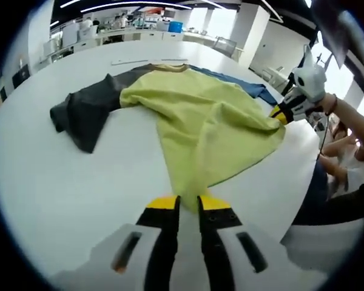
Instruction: Fold the garment on the visible template until the final outline fits inside the template.
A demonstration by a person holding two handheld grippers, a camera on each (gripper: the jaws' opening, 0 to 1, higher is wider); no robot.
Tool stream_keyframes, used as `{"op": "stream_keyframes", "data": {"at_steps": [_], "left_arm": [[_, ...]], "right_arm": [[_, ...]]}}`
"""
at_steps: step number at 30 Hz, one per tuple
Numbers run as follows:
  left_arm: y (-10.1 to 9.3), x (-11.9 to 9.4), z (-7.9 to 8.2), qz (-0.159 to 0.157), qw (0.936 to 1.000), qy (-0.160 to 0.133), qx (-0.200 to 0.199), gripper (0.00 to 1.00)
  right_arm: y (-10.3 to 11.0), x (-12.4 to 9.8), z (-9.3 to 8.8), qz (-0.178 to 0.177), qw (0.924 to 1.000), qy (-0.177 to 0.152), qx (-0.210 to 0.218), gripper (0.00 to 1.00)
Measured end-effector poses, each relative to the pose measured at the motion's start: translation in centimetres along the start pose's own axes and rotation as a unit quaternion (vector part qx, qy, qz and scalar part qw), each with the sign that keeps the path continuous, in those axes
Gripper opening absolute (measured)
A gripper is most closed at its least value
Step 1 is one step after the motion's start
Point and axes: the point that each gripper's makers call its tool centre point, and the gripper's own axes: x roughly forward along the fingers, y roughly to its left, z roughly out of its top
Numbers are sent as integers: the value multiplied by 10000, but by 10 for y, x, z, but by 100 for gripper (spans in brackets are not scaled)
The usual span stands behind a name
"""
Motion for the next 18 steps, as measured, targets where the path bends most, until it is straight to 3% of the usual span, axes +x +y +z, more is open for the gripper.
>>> {"op": "stream_keyframes", "data": {"at_steps": [9,13,18], "left_arm": [[2,3,-1,-45,9993,11,-378,9],[3,4,0,-44,9985,-37,-539,7],[4,5,0,-60,9986,-35,-526,3]], "right_arm": [[-3,0,0,98,9998,23,164,0],[-1,2,2,208,9986,-24,490,0],[0,2,4,172,9991,-46,377,0]]}}
